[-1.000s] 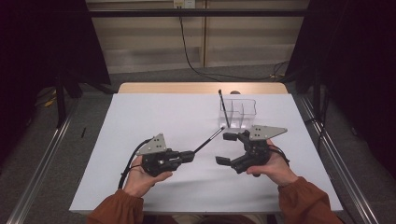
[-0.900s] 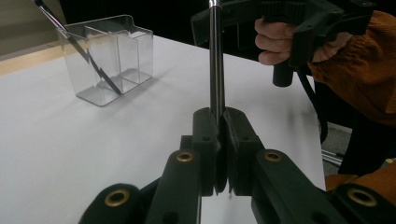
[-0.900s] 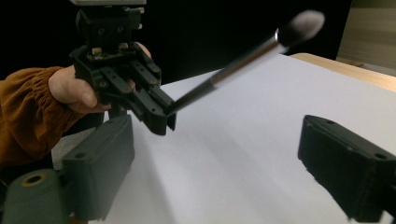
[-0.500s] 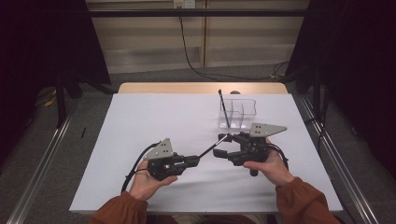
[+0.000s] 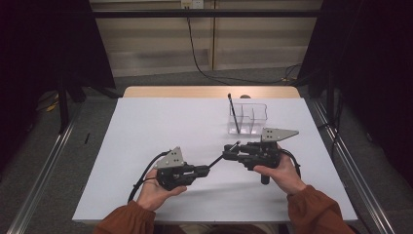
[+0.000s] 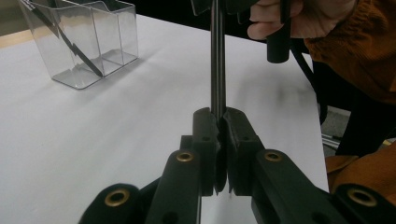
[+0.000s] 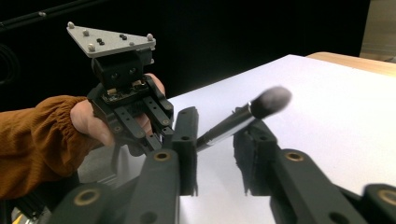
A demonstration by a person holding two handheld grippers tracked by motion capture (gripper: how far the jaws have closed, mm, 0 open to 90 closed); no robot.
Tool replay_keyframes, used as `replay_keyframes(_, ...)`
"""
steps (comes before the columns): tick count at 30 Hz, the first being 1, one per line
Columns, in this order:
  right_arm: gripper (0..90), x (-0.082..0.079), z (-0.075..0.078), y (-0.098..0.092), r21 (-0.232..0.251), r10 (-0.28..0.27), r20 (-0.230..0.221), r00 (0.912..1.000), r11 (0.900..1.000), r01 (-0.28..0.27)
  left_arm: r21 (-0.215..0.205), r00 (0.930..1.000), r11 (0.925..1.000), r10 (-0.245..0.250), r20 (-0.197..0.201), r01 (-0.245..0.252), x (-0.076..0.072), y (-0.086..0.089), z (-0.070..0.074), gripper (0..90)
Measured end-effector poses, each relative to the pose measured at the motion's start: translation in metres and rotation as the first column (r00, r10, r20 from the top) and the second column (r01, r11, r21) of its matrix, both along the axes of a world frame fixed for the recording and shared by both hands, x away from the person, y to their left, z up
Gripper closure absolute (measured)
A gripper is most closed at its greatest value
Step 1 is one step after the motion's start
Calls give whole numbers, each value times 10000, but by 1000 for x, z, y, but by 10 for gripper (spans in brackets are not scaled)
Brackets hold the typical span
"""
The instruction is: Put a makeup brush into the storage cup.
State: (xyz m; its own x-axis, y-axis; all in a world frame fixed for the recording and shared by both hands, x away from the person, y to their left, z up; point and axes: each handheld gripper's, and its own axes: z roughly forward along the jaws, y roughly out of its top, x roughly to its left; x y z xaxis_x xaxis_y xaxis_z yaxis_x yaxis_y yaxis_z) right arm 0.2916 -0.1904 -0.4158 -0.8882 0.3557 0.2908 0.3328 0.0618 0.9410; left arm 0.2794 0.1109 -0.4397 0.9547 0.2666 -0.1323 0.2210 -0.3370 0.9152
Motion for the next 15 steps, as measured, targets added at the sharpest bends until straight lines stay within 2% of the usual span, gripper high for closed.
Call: replay_keyframes(15, 814, 0, 0, 2, 248, 484, -297, 9984, 9986, -477, 298, 9998, 9995, -62, 192, 56, 0, -6, -5, 839)
